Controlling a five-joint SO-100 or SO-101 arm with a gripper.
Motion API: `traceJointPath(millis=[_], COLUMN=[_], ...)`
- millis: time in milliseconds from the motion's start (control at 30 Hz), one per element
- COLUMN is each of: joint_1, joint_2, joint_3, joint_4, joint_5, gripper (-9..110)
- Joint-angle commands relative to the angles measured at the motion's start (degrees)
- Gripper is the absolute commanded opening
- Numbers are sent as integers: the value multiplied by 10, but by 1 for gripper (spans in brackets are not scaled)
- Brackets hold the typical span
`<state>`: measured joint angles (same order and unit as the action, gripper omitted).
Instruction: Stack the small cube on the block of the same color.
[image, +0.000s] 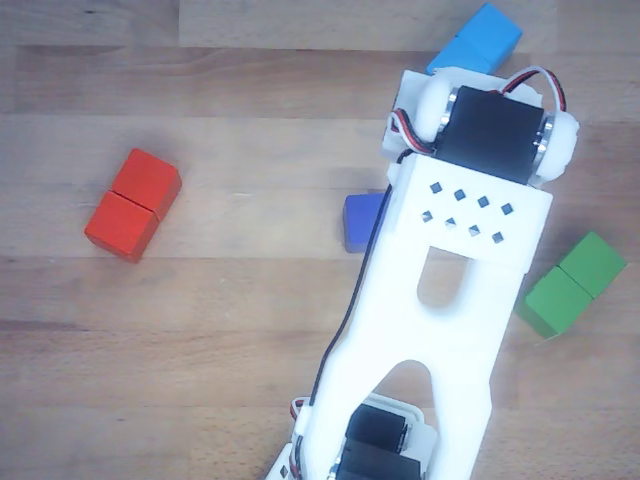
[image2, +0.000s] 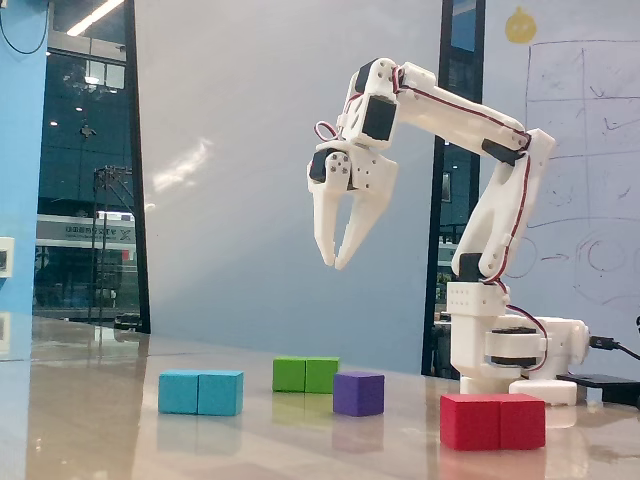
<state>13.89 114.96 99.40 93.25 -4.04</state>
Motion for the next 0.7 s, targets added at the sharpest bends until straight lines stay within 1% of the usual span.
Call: traceJointPath(millis=[0,133,200,400,500,667], joint_1=[-38,-139,-162,-143,-128,-127], joint_2=[4,6,11,29,78,180], joint_3=[-52,-53,-53,-52,-40,45], joint_4=[2,2,1,-23,-21,4], joint_5=[2,3,3,3,3,-4], gripper=[0,0,0,0,0,0])
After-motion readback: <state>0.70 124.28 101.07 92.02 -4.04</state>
